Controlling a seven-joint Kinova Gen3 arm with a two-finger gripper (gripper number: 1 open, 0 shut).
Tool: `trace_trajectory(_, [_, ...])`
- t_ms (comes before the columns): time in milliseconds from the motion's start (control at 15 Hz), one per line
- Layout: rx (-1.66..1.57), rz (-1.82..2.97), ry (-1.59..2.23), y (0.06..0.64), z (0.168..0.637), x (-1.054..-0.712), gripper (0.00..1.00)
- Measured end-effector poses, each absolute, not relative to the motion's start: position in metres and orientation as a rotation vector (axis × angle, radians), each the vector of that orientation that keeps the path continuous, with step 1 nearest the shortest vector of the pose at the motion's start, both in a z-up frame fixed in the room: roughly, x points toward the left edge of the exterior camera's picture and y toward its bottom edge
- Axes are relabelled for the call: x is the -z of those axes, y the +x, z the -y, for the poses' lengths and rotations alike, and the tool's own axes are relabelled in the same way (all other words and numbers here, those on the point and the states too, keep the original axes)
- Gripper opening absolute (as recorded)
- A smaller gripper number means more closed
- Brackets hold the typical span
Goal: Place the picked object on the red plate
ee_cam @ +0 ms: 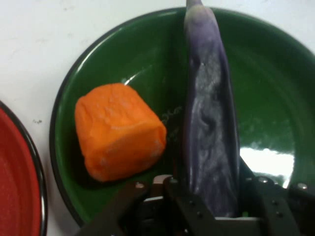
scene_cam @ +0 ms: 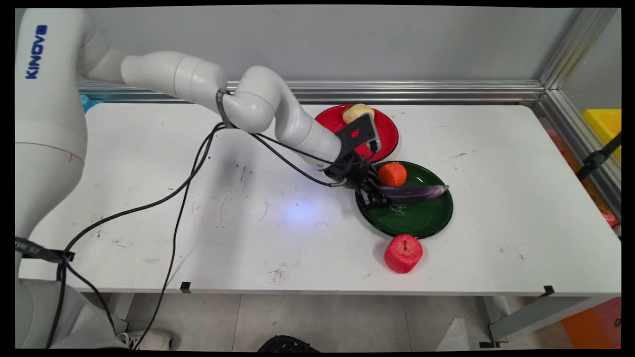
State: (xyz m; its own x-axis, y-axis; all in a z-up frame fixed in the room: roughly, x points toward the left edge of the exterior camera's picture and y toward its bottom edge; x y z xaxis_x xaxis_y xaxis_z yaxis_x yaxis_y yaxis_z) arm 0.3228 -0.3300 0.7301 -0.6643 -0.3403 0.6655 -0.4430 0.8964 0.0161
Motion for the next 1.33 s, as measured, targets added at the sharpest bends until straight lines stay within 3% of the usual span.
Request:
trace_trajectory(800, [-0.275,2.347,0.500,0.377,0.357,-0.798,0.00])
trace_trajectory(1333, [-0.406,2.365,0.540,0.423,0.396,-0.804,0.00])
